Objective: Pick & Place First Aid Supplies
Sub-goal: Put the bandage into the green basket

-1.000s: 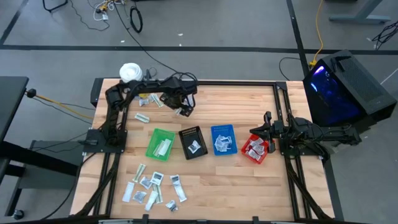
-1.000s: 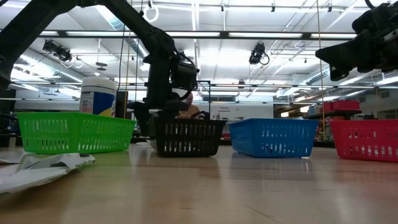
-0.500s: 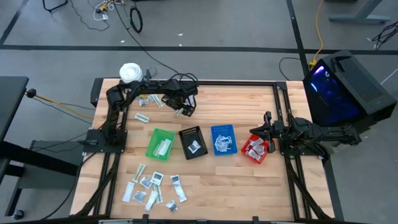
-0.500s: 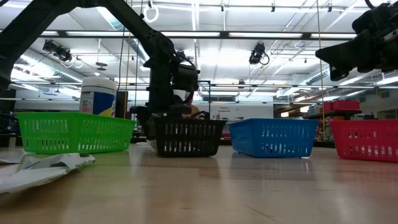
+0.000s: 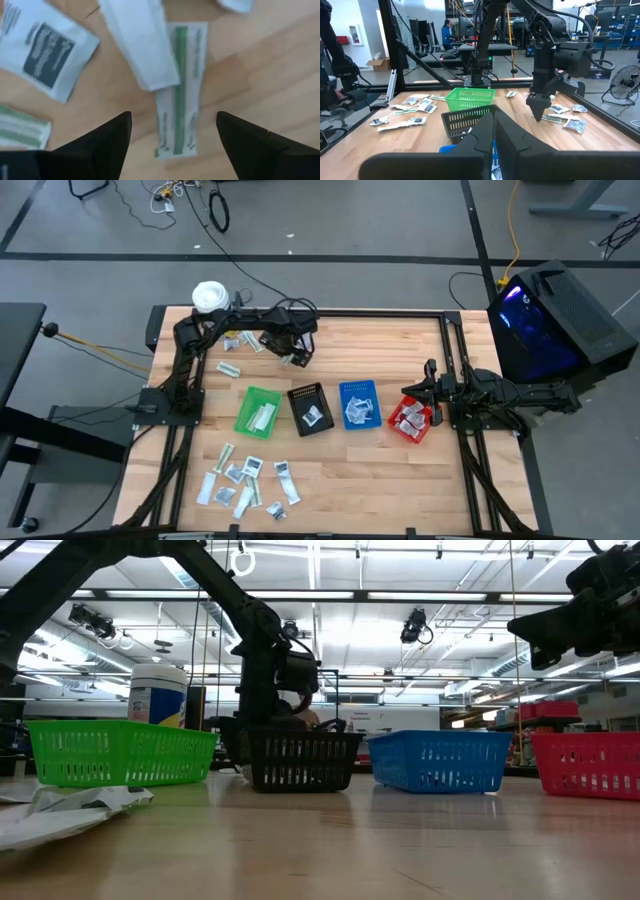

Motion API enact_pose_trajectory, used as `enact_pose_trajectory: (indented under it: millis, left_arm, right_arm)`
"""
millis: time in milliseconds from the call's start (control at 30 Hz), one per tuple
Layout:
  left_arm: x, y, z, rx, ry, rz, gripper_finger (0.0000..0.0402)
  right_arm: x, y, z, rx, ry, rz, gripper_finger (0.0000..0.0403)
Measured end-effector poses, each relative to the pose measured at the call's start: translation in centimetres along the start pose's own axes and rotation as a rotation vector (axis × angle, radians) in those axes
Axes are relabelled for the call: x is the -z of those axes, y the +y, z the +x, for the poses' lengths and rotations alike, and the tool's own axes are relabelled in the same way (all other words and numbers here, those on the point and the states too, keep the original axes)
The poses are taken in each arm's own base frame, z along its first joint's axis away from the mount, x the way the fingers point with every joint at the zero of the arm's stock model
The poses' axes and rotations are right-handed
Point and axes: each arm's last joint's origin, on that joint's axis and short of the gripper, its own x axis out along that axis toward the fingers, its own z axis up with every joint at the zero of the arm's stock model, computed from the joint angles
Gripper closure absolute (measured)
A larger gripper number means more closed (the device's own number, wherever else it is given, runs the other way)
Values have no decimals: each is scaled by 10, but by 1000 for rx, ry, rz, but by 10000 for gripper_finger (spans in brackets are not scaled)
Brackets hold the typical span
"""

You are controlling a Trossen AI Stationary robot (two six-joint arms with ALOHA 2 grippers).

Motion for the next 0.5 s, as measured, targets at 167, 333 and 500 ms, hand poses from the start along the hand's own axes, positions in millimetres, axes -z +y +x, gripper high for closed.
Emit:
enact_pose_trajectory:
  millis: [167, 333, 500]
  left_arm:
    - [0, -1, 0, 8, -1, 5, 104]
    - [0, -1, 0, 7, 0, 6, 122]
    - [1, -2, 0, 8, 1, 11, 168]
  right_arm:
    - [0, 0, 0, 0, 0, 0, 380]
    - [0, 0, 0, 0, 0, 0, 380]
    - [0, 0, 0, 0, 0, 0, 380]
